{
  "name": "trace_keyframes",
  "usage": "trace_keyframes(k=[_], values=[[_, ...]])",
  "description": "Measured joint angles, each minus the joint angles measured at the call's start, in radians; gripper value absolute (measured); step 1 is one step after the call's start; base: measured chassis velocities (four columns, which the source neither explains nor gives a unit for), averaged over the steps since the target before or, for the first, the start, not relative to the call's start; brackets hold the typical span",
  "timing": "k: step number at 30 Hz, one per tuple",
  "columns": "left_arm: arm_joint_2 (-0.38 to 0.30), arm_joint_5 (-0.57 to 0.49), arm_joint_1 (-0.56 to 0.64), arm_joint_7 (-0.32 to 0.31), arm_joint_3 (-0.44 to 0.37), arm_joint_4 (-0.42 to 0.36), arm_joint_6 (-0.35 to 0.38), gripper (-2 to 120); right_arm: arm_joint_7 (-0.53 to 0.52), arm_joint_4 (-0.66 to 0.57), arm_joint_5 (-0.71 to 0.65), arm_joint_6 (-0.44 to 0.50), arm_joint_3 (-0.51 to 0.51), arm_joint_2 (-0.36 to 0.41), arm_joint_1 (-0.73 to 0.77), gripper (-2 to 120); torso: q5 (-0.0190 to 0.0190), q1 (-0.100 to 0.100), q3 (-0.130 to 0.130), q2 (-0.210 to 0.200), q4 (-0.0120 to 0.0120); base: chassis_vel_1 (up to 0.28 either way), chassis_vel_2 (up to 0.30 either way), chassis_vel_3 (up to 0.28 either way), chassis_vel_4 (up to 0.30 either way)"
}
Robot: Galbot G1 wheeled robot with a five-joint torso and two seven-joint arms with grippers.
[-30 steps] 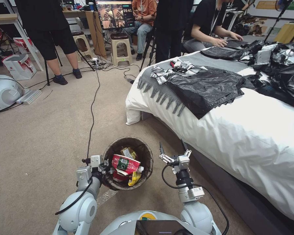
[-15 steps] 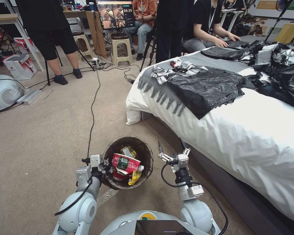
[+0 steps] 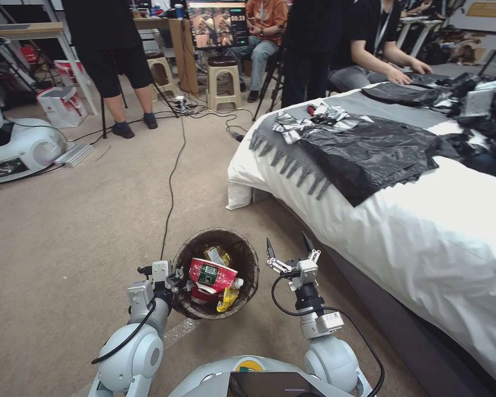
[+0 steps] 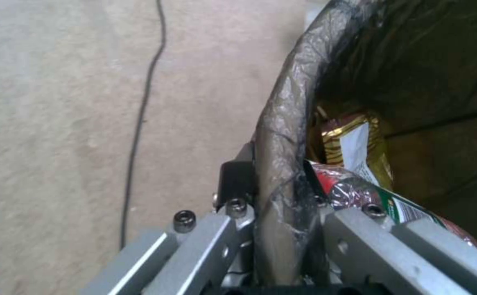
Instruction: Pick up the trash bin, then pick up the garbage from the floor and place it into the trash bin.
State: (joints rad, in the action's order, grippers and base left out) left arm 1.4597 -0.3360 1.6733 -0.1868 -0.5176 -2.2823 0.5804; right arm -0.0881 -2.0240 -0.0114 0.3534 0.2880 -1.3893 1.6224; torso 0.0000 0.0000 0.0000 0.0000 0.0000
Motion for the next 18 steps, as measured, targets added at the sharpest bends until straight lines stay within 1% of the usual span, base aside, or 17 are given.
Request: trace_keyframes(k=[8, 18], values=[[0.001, 0.0, 0.0, 0.0, -0.002, -0.004, 0.0, 3, 0.008, 0.001, 0.001, 0.0, 0.0, -0.001, 0.001, 100, 0.0, 0.0, 0.0, 0.0, 0.0, 0.075, 0.092, 0.089, 0.078], [0.001, 0.0, 0.0, 0.0, -0.003, -0.006, 0.0, 3, 0.015, 0.0, 0.002, 0.0, -0.001, 0.001, 0.0, 100, 0.0, 0.0, 0.0, 0.0, 0.0, 0.103, 0.091, 0.094, 0.093]])
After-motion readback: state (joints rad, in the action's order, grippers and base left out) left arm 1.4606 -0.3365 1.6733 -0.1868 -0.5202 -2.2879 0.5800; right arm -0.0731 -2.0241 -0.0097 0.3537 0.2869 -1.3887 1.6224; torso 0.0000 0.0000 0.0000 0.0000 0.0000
